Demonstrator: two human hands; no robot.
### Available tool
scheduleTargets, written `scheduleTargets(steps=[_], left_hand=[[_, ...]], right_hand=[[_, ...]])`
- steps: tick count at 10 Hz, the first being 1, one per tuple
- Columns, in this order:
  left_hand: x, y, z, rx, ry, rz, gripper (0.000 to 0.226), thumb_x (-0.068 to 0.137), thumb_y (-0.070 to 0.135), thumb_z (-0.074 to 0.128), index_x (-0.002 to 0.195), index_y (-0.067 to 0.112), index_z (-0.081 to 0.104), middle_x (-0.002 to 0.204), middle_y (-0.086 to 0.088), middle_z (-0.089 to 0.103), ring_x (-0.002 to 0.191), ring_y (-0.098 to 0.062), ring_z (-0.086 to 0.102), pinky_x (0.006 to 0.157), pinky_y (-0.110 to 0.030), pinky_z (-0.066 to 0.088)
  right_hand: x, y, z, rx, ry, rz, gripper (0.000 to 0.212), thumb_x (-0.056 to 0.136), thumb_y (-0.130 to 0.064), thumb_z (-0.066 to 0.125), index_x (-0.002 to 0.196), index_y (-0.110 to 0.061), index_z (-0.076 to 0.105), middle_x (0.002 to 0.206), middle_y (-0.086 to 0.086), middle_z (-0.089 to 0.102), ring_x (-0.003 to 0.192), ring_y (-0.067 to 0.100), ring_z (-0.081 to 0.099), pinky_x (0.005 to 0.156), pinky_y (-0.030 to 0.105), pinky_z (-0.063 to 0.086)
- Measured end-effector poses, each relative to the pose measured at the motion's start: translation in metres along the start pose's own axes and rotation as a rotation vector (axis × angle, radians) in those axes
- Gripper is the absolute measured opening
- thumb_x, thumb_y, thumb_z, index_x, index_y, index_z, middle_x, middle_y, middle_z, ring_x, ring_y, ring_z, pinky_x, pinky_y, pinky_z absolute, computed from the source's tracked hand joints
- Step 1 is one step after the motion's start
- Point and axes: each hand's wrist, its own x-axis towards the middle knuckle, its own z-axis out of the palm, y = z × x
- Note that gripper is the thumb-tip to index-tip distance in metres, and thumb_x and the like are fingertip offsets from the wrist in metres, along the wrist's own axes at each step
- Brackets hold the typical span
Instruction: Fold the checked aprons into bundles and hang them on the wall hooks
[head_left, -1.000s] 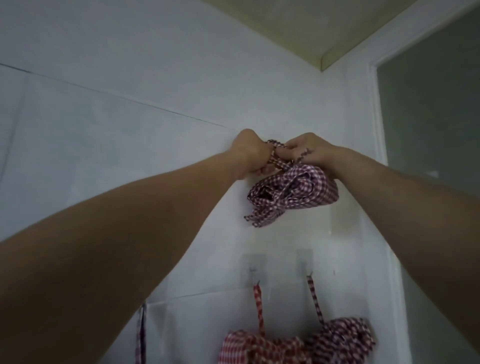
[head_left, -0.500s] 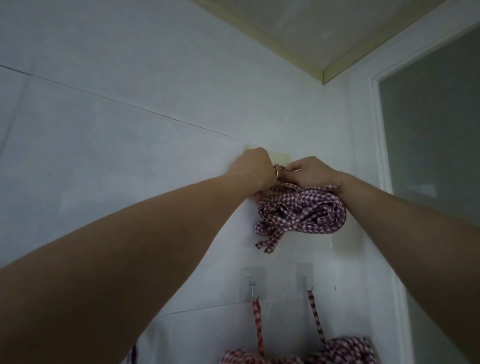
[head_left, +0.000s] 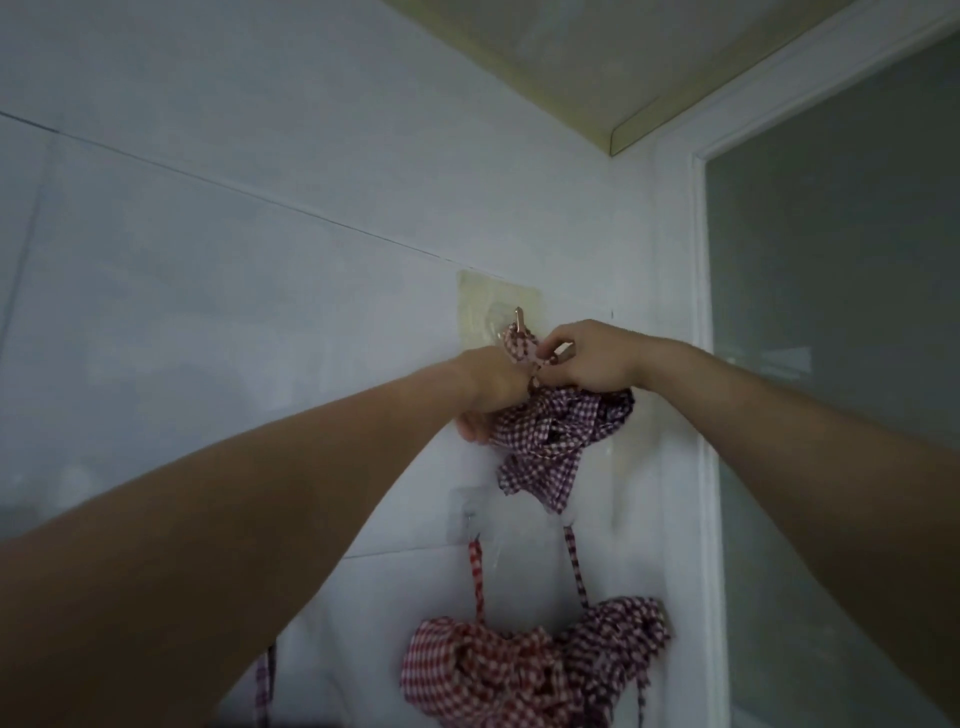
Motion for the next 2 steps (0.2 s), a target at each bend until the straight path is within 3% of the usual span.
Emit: scheduleTargets(steps=[1, 2], left_hand=[[-0.005, -0.010, 0.001, 0.008, 0.073, -0.015, 0.041, 0.098, 0.040, 0.051, 0.098, 0.000, 0.060, 0.094, -0.018, 0.070, 0.078, -0.029, 0.072, 0.051, -0.030, 0.057], [-0.013, -0.019, 0.001, 0.006, 0.219, 0.034, 0.038, 0.092, 0.041, 0.059, 0.087, 0.003, 0.058, 0.083, -0.013, 0.063, 0.067, -0.022, 0.061, 0.045, -0.024, 0.044]], right_hand=[[-0.018, 0.003, 0.013, -0.004, -0.034, 0.098, 0.072, 0.091, -0.041, 0.069, 0.149, -0.016, 0.035, 0.148, 0.010, 0.046, 0.130, 0.028, 0.050, 0.106, 0.035, 0.042], [-0.032, 0.008, 0.024, 0.131, 0.214, 0.089, 0.077, 0.092, -0.034, 0.070, 0.152, -0.014, 0.026, 0.148, 0.015, 0.042, 0.131, 0.030, 0.048, 0.096, 0.027, 0.039]])
